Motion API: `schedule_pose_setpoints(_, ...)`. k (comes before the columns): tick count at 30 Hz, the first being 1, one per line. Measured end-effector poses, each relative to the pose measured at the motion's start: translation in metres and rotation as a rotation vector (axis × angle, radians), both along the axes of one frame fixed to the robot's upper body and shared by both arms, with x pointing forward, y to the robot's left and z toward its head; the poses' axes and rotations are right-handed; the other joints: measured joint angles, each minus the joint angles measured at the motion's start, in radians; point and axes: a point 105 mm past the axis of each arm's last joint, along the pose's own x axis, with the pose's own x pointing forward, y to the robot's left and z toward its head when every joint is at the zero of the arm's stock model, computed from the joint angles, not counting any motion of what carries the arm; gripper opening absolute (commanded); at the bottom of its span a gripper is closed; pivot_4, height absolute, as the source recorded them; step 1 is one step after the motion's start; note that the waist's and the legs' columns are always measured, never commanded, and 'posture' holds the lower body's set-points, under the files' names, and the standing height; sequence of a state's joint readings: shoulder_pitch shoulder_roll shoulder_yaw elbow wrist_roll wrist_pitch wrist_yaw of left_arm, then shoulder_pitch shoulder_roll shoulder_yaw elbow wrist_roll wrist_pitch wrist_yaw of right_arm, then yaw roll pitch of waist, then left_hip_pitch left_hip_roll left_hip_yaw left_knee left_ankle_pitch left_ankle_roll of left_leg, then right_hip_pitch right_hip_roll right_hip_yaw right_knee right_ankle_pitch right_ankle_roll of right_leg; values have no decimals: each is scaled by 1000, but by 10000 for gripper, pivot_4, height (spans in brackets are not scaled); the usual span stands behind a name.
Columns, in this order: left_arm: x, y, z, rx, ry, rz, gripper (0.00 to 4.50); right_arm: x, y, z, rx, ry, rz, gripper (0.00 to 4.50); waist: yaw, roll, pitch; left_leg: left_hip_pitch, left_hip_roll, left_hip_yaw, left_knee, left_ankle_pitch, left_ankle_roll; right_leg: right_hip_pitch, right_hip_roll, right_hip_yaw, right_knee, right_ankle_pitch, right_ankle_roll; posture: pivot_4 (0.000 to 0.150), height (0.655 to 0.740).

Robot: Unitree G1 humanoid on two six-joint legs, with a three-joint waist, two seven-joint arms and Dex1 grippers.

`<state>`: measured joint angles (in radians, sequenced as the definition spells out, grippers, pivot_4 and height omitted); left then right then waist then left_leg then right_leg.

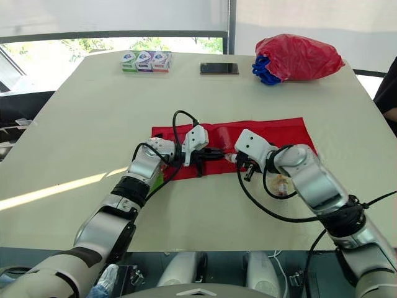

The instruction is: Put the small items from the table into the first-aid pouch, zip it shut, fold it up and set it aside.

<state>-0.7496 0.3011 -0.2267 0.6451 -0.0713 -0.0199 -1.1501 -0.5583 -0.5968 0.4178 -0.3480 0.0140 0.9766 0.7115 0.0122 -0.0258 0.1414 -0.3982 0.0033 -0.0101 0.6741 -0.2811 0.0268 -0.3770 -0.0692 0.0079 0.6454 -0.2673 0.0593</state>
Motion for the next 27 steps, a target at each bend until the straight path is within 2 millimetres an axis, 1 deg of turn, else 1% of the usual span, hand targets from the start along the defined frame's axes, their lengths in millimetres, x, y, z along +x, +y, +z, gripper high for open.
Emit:
schedule_pose_setpoints(2,0,0,0,0,3,2,0,7,0,-1,7,-30,-60,152,-3,0,0,0,0,0,0,0,0,0,0,0,0,0,0,1500,7400)
schedule_pose_setpoints(6,0,0,2,-3,3,1,0,11,4,-2,33,-41,-118,152,-5,0,0,0,0,0,0,0,0,0,0,0,0,0,0,1500,7400)
schedule_pose_setpoints(10,-1,0,4,-6,0,0,0,16,9,0,110,-35,-195,152,-8,0,0,0,0,0,0,0,0,0,0,0,1,0,0,1500,7400)
schedule_pose_setpoints(17,-1,0,4,-11,-1,3,0,19,15,0,147,-48,-234,152,-21,0,0,0,0,-1,0,0,0,0,1,0,1,0,0,1500,7400)
schedule_pose_setpoints(27,-5,-7,11,-88,13,-7,0,17,14,-5,82,-88,-215,152,-23,0,0,0,0,-1,0,0,0,0,0,0,1,0,0,1500,7400)
